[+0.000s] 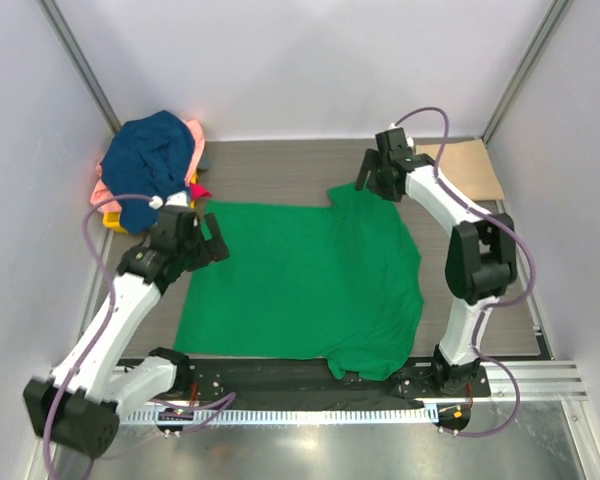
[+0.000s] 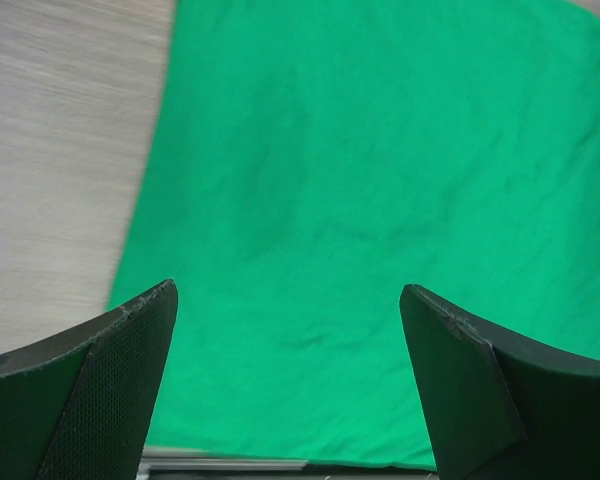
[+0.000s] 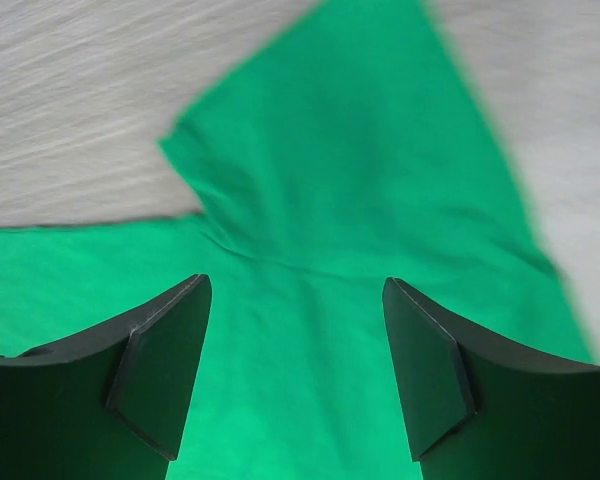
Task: Fold and stack the t-shirts
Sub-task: Flatten the tshirt out
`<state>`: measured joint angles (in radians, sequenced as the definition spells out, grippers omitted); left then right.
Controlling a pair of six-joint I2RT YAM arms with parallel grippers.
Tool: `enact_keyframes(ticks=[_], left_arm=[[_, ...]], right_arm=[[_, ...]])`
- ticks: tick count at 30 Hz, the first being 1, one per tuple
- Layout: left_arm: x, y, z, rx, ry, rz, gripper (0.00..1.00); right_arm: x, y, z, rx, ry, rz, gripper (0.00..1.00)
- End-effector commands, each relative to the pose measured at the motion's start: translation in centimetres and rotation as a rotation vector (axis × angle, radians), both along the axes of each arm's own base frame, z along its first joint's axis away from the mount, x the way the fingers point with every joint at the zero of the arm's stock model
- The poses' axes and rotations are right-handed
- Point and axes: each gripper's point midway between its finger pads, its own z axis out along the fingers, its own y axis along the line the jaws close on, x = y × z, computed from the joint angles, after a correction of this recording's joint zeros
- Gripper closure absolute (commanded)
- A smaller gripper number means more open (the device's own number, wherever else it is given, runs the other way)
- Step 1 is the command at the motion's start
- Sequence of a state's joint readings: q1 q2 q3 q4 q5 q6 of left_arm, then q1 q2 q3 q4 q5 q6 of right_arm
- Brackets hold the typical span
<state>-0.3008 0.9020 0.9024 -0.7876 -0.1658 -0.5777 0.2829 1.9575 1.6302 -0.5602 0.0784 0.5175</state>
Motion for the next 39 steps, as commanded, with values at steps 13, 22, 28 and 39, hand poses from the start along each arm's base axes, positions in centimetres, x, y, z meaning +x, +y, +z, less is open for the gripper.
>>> enact_keyframes(ticks=[13, 22, 28, 39], left_arm=[[18.2, -6.8, -9.1, -0.02, 0.212, 0.01, 0.09], [23.7, -7.5, -15.2, -0.039, 0.306, 0.096, 0.11], [27.8, -5.9, -19.0, -0.012, 0.384, 0.151, 0.12], [37.1, -6.3, -8.5, -0.22, 0.106, 0.098, 0.12]], right_arm=[[-3.0, -5.5, -6.0, -0.297, 0.173, -0.03, 0.25], [0.9, -5.8, -10.4, -0.327, 0.242, -0.04, 0.25], [7.0, -7.1, -13.2, -0.287, 0.242, -0.091, 0.24], [17.3, -3.6, -2.6, -0.049, -0.183, 0.028, 0.07]])
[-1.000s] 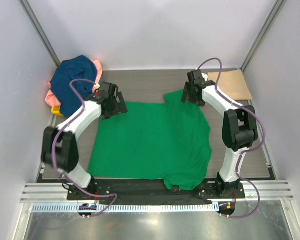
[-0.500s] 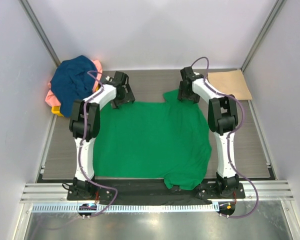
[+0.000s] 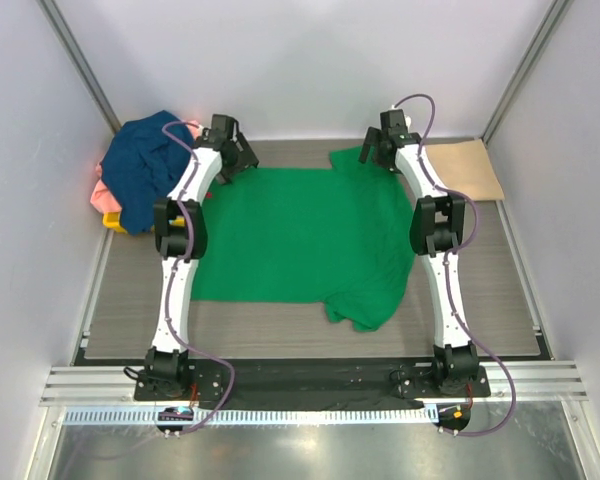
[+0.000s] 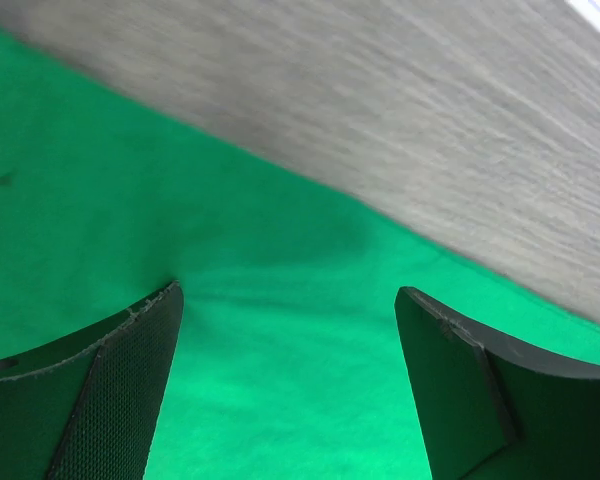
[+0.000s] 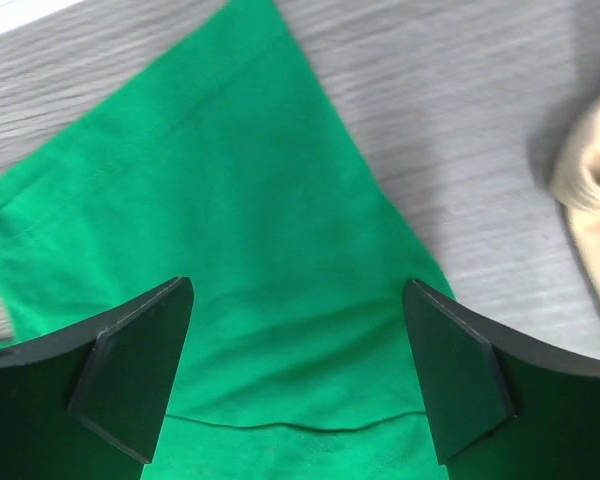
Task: Fold and stack the t-shirts
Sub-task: Flatten the tshirt out
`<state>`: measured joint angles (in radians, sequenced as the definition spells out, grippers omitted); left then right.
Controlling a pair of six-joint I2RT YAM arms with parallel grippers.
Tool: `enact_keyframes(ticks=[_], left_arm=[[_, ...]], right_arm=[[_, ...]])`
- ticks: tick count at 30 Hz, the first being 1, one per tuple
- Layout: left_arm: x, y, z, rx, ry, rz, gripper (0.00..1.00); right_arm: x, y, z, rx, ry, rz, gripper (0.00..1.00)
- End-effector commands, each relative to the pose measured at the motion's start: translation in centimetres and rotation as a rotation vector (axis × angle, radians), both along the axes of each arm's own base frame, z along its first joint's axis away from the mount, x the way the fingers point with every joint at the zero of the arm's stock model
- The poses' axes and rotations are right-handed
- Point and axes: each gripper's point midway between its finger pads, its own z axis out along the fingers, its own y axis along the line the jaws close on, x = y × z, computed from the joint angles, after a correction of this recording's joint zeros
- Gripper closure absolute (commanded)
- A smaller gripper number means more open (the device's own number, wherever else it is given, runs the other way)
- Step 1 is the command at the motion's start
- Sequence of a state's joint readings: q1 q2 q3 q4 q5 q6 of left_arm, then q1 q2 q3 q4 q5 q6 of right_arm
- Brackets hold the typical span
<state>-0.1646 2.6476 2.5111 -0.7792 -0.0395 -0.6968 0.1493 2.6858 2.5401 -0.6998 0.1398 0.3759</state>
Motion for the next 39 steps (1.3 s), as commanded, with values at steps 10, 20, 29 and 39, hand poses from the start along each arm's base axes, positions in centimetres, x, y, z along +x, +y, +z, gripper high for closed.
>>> enact_keyframes(ticks=[10, 20, 29, 39], left_arm=[[-10.8, -3.4, 22.6, -0.139, -0.246, -0.147, 0.04], [-29.8, 3.3, 18.2, 0.006, -0.15, -0.082, 0.04], [-39.6, 8.9, 11.4, 0.078, -0.126, 0.15, 0.07], [-39.4, 10.1, 4.6, -0.015, 0.065, 0.312, 0.01]], right_arm=[[-7.0, 3.5, 25.1, 0.073, -0.371, 0.057, 0.0], [-33.3, 6.0, 13.4, 0.145, 0.007, 0.004, 0.02], [-45.8, 3.8, 5.3, 0.33, 0.113, -0.073, 0.12], [-46.3, 3.9, 1.8, 0.345, 0.174, -0.129, 0.12]])
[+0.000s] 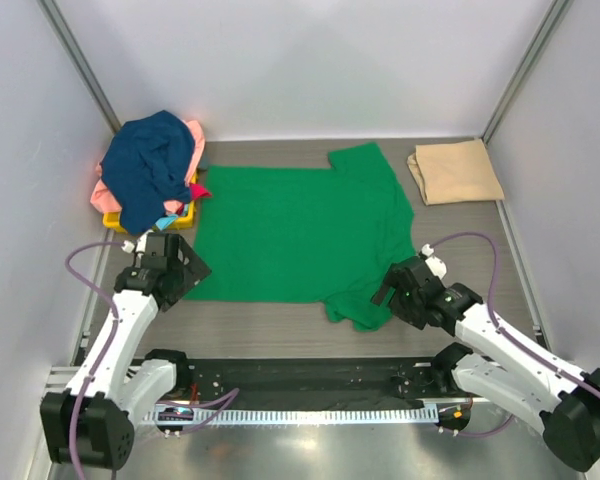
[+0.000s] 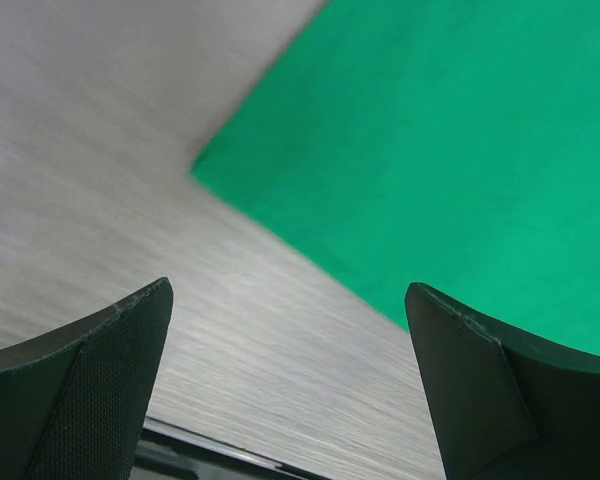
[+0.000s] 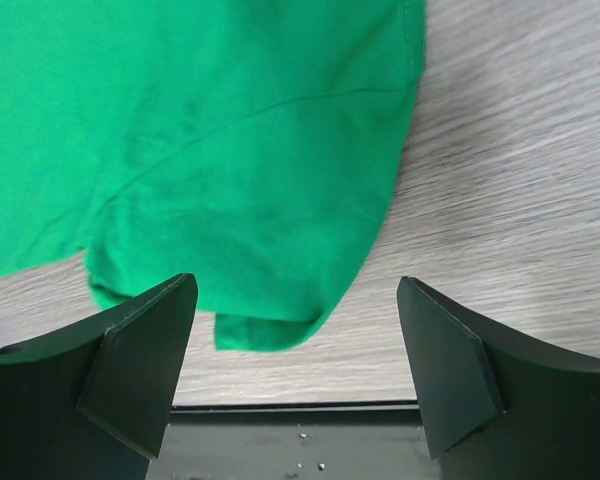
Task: Fold and stack the t-shirts
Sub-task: Flatten the tshirt out, then fold the tshirt
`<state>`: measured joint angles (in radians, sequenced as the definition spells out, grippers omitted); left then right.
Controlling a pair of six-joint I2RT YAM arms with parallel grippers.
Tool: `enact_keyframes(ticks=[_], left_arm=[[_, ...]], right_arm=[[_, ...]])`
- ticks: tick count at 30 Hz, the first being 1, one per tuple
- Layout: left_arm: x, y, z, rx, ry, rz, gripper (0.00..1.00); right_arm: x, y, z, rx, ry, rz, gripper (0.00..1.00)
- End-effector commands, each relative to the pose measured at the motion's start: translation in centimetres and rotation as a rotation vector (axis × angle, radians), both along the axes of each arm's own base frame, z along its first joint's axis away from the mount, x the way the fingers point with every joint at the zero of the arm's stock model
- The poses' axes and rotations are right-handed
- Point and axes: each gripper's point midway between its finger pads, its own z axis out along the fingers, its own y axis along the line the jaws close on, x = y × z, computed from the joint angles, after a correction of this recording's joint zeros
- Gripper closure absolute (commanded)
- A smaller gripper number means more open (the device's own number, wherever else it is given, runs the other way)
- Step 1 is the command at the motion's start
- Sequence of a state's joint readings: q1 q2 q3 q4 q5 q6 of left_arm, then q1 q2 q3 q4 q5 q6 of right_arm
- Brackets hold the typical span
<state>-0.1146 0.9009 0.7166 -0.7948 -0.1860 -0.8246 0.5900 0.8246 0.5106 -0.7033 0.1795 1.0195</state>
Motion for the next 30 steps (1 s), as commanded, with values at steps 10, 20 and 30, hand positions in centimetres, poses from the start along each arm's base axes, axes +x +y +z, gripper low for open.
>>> enact_keyframes(ticks=[10, 20, 30], left_arm=[[-0.2, 2.4, -5.9, -0.136, 0.04, 0.248, 0.02], [-0.1, 3.0, -8.6, -0.143, 0.039, 0.28, 0.06], [0.1, 3.4, -9.9, -0.128, 0.056, 0.291, 0.24]], right_arm=[[-2.5, 0.7, -3.9, 0.124, 0.072, -0.056, 0.26], [-2.1, 2.1, -4.5, 0.166, 0.079, -0.013, 0.67], [-1.4, 1.6, -4.2, 0.135, 0.048, -0.027, 0.95]])
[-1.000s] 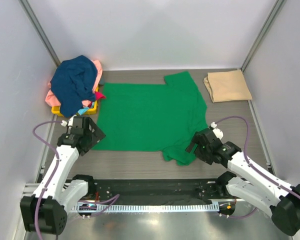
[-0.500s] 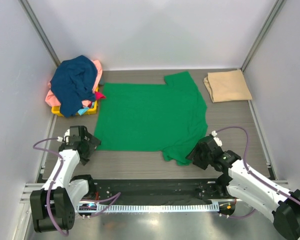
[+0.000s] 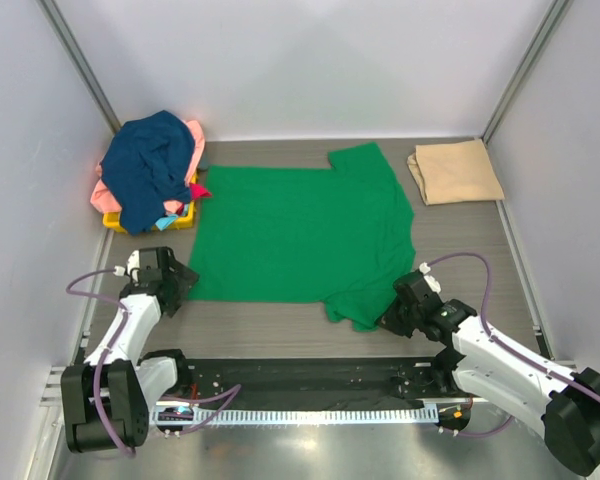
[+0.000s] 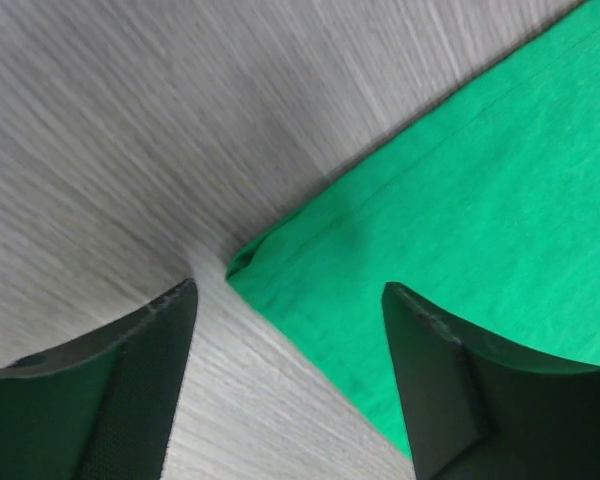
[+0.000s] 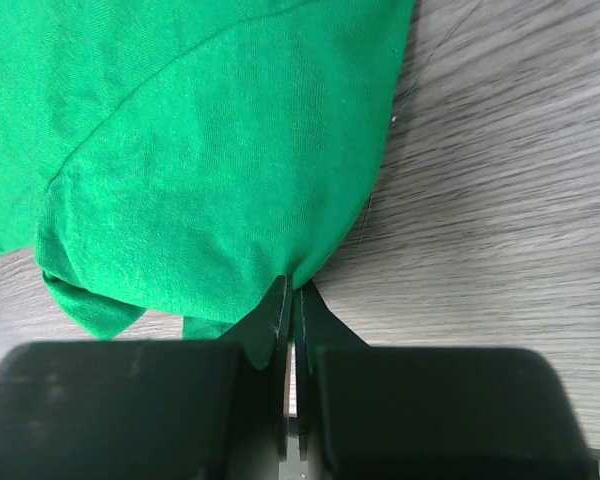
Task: Fold and stack the t-shirts
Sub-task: Fold the tshirt
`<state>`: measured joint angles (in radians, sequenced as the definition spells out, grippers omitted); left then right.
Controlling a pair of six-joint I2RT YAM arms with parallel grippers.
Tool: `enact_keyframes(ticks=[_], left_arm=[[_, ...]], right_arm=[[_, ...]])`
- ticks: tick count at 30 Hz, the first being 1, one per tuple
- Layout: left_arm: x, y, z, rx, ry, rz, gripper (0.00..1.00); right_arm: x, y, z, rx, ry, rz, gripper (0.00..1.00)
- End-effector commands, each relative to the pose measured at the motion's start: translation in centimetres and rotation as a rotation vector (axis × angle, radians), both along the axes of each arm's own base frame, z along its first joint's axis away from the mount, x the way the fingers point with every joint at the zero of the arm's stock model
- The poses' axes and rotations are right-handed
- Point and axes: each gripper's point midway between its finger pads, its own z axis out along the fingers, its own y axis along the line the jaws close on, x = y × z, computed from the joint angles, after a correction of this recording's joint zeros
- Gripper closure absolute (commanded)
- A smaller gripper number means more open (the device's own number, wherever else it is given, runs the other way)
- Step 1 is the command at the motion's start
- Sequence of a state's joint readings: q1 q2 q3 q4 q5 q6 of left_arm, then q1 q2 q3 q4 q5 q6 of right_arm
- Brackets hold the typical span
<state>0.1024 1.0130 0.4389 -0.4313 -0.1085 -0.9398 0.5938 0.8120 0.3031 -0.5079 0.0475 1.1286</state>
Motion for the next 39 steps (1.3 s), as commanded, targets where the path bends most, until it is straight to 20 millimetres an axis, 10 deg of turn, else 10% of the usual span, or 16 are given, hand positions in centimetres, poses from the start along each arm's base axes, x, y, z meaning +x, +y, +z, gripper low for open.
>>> enact_keyframes(ticks=[1, 10, 15, 29, 39], left_arm=[[-0.7, 0.1, -1.8, -0.007, 0.047, 0.018, 0.26], [-0.1, 0.1, -2.3, -0.02, 0.07, 0.028, 0.56], [0.4, -0.9, -2.1, -0.063, 0.052, -0.013, 1.0], [-1.3, -3.9, 6.2, -0.175, -0.14, -0.093, 1.0], [1.5, -3.7, 10.7, -0.144, -0.179, -0.151, 1.0]], right_arm=[[0.9, -0.1, 0.6, -0.015, -0.035, -0.011, 0.96], [1.2, -0.2, 1.1, -0.026, -0.046, -0.012, 0.99], [1.1, -0.9, 1.9, -0.04, -0.069, -0.031, 0.99], [0.4, -6.3, 10.9, -0.067, -0.263, -0.247, 0.99], [5.2, -6.4, 17.6, -0.204, -0.394, -0.247, 0.99]])
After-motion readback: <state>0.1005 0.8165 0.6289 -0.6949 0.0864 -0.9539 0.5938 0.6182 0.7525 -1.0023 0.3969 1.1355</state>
